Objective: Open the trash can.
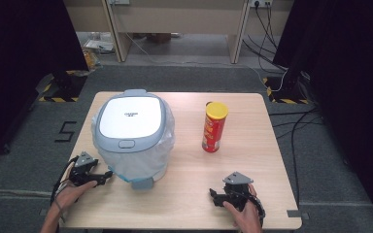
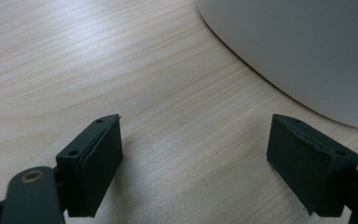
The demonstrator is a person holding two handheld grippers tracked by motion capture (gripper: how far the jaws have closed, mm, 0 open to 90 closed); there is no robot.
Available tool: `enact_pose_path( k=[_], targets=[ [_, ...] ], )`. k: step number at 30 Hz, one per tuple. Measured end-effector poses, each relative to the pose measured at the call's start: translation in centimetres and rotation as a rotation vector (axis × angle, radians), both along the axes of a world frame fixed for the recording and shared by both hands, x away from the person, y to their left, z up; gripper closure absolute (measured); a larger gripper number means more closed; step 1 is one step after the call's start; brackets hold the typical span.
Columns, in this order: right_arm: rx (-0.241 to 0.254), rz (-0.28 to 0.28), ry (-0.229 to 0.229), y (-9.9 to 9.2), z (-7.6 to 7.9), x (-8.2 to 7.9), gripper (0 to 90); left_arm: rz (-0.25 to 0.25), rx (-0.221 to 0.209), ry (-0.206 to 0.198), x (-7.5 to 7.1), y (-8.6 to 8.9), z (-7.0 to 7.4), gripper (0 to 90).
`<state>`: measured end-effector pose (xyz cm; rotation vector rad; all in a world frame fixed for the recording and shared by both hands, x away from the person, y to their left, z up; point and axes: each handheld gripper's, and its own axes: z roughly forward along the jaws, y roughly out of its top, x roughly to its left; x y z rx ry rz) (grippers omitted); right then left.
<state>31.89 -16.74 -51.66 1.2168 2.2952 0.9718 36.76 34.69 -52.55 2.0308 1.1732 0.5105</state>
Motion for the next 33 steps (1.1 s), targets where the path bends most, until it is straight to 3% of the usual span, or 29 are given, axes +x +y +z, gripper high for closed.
enact_pose_path(
  k=[4,8,10,15,21,27,33],
  targets=[
    [0.000,0.010,-0.004,0.3,0.1,0.0,16.2,-0.003,-0.006,0.000,-0.1,0.0,0.0,18.7],
    [0.008,0.033,-0.018,0.9,0.5,-0.1,16.1,-0.030,-0.081,0.000,-0.8,0.1,0.1,18.7],
    [0.010,0.051,-0.040,1.6,0.9,0.0,16.1,-0.057,-0.096,-0.005,-1.5,-0.2,0.1,18.6],
    [0.017,0.145,-0.084,4.8,2.2,0.4,16.1,-0.096,-0.105,-0.029,-2.9,-0.5,0.7,18.3],
    [0.038,0.197,-0.102,8.1,3.0,1.4,16.7,-0.152,-0.190,-0.073,-3.7,-1.7,2.4,18.2],
    [0.062,0.242,-0.131,11.2,3.4,2.0,17.6,-0.169,-0.199,-0.097,-3.9,-2.8,2.6,18.2],
    [0.079,0.266,-0.131,13.2,3.3,2.6,17.8,-0.181,-0.209,-0.106,-3.9,-3.8,2.8,18.3]
  ],
)
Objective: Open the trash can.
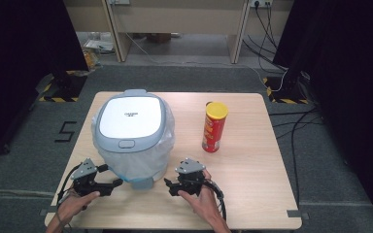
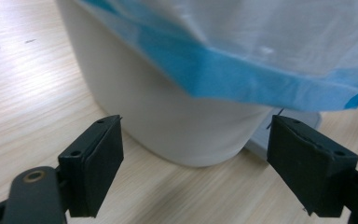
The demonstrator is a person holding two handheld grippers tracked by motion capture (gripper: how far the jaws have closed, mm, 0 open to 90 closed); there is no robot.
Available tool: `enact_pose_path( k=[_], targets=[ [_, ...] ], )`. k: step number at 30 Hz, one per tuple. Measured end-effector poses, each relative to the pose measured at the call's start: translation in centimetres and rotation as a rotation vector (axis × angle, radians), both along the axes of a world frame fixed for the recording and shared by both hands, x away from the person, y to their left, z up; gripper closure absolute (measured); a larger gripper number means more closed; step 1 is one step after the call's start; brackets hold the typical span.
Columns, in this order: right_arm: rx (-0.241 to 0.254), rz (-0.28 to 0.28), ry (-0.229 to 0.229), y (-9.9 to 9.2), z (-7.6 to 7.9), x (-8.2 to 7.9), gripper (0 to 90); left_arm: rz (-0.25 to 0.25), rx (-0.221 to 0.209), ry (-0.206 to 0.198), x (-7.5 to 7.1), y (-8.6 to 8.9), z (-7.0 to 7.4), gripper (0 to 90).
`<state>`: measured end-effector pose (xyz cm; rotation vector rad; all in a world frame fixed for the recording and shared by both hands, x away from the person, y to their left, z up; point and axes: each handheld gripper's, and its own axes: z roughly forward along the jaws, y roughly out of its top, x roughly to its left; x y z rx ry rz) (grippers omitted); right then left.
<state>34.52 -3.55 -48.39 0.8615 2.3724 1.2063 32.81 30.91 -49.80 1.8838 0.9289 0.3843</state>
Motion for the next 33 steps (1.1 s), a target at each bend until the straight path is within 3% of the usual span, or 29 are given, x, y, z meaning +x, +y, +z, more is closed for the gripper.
enact_pose_path(
  k=[6,7,9,12,14,19,28,30,33],
  targets=[
    [0.016,0.039,-0.004,2.5,-0.4,0.7,18.2,-0.005,0.010,-0.004,0.1,-1.2,-0.2,19.3],
    [0.023,0.046,-0.007,2.8,-0.5,0.8,18.7,0.010,0.027,-0.013,0.1,-1.6,-0.3,18.7],
    [0.027,0.042,-0.010,3.2,-0.6,1.1,19.0,0.018,0.018,-0.019,0.2,-1.5,-0.4,19.3],
    [0.025,0.031,-0.003,3.3,-0.8,1.4,14.5,0.023,0.015,-0.018,0.3,-1.6,-0.5,18.1],
    [0.045,0.043,0.016,3.1,-0.9,1.7,14.6,0.040,0.034,-0.029,0.5,-1.9,-0.6,17.2],
    [0.050,0.038,0.012,3.0,-1.1,2.1,14.7,0.051,0.037,-0.029,0.9,-2.1,-0.6,17.2],
    [0.092,0.004,0.029,2.8,-1.6,3.6,15.3,0.066,0.021,-0.029,2.8,-2.2,-0.8,17.7],
    [0.059,0.004,0.023,2.8,-1.5,4.3,14.6,0.076,0.013,-0.027,3.4,-2.3,-0.9,19.0],
    [0.053,-0.003,0.011,3.0,-1.3,4.6,14.8,0.084,0.014,-0.029,3.8,-2.3,-0.9,20.7]
  ],
)
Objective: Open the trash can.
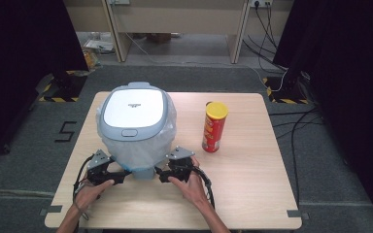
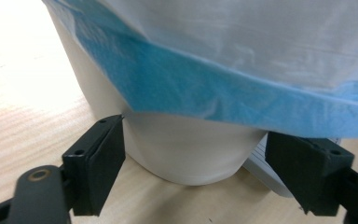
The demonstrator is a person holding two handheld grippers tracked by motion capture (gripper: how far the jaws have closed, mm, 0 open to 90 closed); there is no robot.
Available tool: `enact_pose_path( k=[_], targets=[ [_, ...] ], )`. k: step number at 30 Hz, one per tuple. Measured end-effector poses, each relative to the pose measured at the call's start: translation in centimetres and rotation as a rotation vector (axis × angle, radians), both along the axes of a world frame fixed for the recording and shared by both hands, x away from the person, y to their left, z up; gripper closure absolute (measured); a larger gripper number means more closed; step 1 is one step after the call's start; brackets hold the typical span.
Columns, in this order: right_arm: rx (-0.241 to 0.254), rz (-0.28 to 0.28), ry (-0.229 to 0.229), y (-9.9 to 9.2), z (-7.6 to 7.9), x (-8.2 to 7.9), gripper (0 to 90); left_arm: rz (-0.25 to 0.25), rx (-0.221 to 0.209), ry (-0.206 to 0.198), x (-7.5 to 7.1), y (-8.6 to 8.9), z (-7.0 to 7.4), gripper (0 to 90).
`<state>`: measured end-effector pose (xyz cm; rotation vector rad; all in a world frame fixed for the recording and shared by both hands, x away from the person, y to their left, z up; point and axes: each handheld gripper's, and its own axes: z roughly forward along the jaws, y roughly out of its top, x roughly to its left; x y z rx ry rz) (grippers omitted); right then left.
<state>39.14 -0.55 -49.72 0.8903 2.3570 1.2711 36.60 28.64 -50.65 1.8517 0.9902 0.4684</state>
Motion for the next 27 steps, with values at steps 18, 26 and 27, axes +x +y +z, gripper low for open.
enact_pose_path(
  k=[18,26,27],
  targets=[
    [0.000,-0.041,0.044,-1.8,-0.5,0.9,16.5,0.009,-0.015,0.014,-0.2,0.1,-0.2,23.1],
    [-0.037,-0.101,0.041,-5.1,0.3,-0.4,18.0,-0.039,0.004,0.025,-2.8,-1.1,-0.1,24.2],
    [-0.034,-0.119,0.040,-6.0,0.2,-0.7,18.2,-0.050,0.004,0.022,-3.0,-1.4,-0.1,24.5]
  ],
)
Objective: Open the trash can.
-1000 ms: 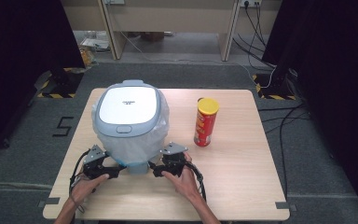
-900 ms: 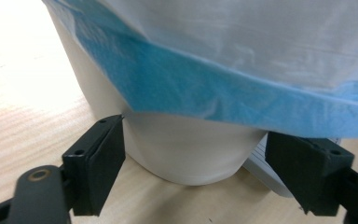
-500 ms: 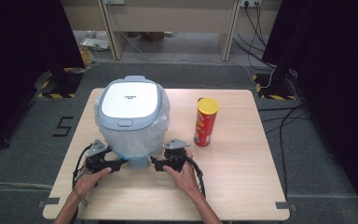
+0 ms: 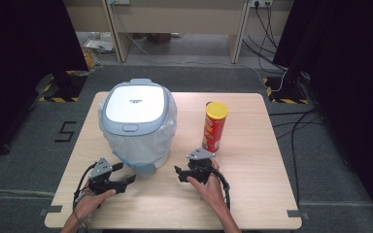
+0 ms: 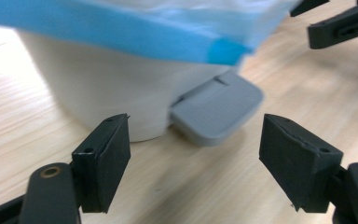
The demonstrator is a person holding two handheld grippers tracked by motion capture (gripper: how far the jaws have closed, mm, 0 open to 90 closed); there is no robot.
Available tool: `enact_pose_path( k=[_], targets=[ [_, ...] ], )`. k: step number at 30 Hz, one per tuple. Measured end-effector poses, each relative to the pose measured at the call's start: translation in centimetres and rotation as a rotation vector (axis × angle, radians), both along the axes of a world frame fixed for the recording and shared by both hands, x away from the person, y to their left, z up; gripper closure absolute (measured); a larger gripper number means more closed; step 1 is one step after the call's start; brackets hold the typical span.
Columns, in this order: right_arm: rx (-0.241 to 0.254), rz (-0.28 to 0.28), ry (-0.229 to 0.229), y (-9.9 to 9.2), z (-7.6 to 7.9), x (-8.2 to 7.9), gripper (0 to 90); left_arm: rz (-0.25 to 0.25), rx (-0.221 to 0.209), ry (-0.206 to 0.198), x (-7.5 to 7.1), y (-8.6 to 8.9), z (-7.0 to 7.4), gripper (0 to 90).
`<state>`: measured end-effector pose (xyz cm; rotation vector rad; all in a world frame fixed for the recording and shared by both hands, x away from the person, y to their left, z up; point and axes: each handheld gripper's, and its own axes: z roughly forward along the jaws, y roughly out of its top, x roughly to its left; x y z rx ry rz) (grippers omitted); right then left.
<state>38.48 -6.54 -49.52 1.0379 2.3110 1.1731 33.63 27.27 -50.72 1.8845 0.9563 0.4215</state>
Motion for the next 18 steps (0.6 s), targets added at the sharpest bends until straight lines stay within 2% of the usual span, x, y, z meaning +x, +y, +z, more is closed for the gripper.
enact_pose_path(
  k=[3,7,9,17,18],
  targets=[
    [-0.018,-0.028,-0.005,-1.2,-0.2,-0.2,18.2,-0.040,0.005,-0.005,-0.3,-1.2,0.1,24.9],
    [-0.008,-0.050,-0.008,-2.1,0.1,-0.3,18.3,-0.077,0.003,-0.004,-0.3,-2.4,0.0,25.2],
    [0.003,-0.062,-0.017,-2.7,0.3,-0.3,18.2,-0.104,0.021,-0.011,-0.3,-3.5,0.0,25.3],
    [-0.002,-0.059,-0.015,-3.3,0.3,-0.5,18.2,-0.119,0.034,-0.010,0.5,-4.8,-0.3,24.5],
    [-0.006,-0.057,-0.011,-3.4,0.2,-0.5,18.2,-0.125,0.048,-0.007,0.6,-5.0,-0.2,23.5]
  ],
)
